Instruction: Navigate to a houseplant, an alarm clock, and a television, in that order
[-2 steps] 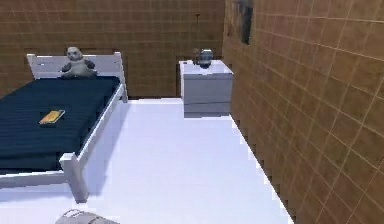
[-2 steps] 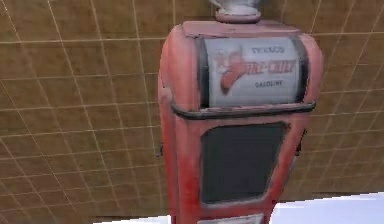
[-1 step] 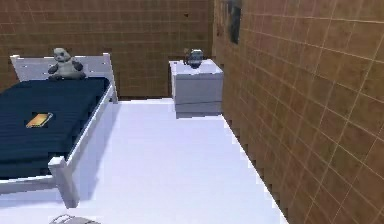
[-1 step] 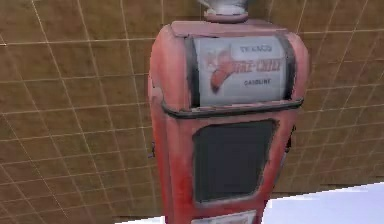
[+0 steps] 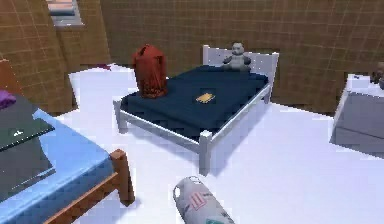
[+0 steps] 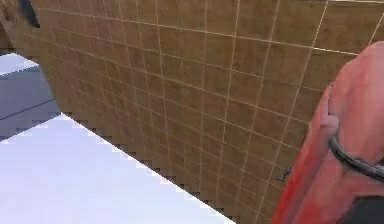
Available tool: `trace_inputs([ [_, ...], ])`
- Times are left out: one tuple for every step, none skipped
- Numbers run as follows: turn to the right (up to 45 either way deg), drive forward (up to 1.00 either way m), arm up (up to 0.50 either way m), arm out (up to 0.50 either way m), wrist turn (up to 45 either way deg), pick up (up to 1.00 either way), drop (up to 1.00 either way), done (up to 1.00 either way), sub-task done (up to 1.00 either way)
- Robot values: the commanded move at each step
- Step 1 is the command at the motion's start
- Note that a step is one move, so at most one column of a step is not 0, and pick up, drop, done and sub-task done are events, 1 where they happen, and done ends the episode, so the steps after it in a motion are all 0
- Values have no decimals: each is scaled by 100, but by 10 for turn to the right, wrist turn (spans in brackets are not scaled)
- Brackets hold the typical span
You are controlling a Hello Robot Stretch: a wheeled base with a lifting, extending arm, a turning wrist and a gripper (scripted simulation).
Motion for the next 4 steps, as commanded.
trace_inputs([
  [-450,0,0,0,0,0,0,0,0],
  [-90,0,0,0,0,0,0,0,0],
  [0,10,0,0,0,0,0,0,0],
  [450,0,0,0,0,0,0,0,0],
])
